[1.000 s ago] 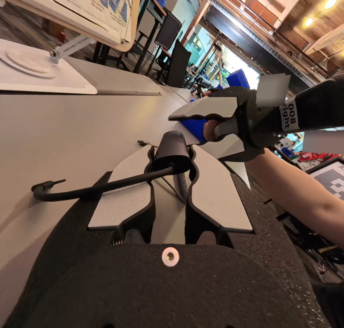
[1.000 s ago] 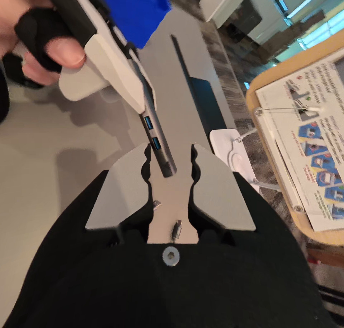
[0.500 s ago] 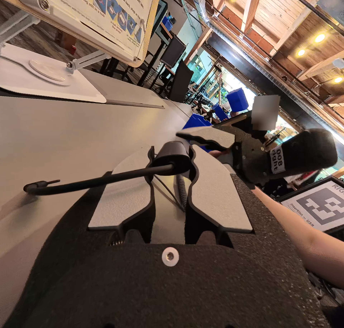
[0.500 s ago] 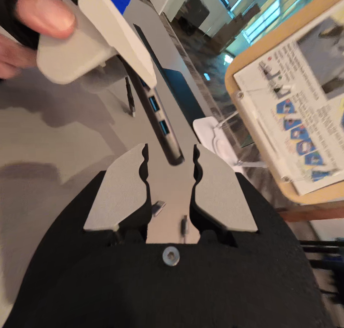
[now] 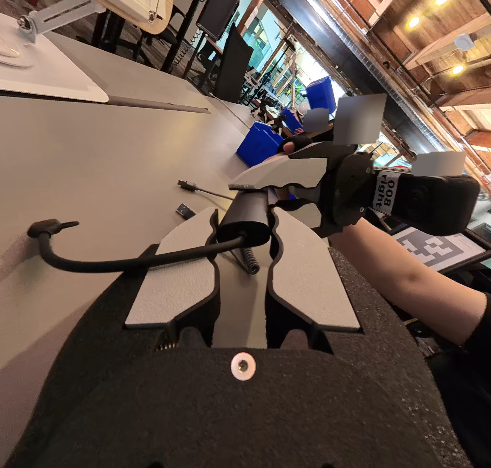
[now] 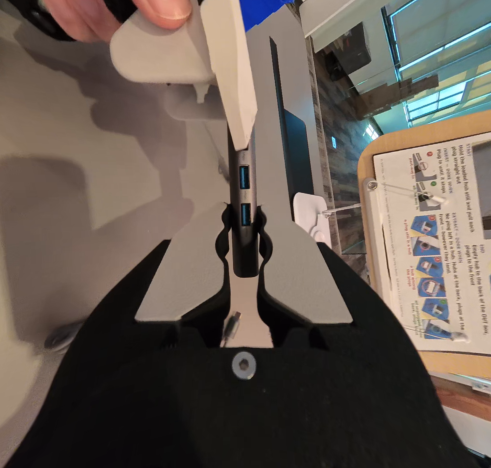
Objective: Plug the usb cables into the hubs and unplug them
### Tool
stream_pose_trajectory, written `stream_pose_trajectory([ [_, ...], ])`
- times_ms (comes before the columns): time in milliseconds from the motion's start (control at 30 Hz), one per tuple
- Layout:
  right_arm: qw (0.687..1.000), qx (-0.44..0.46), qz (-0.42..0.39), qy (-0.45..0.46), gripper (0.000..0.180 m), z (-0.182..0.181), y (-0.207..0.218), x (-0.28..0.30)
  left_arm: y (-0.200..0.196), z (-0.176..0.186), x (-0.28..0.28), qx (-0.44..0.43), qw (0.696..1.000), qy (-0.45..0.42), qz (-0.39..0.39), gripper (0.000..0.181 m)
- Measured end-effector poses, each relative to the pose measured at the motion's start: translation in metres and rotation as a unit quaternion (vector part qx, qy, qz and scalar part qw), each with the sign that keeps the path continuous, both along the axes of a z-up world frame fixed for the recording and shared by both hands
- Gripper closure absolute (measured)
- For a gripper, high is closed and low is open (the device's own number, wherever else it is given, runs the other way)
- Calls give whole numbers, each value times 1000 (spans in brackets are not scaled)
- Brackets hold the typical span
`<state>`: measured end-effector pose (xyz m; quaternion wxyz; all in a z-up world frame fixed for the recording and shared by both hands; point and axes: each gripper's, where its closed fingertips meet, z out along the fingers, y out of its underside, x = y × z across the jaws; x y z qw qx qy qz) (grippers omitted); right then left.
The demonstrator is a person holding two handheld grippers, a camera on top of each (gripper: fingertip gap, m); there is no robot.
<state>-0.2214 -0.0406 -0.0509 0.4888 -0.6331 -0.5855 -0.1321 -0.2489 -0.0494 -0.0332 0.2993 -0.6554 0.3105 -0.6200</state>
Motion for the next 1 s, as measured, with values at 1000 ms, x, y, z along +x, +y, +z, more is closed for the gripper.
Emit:
stream_pose_trajectory([
  [1000, 923, 322, 44, -206, 163, 30, -4, 7, -5, 4, 5, -196, 977, -76, -34, 149],
])
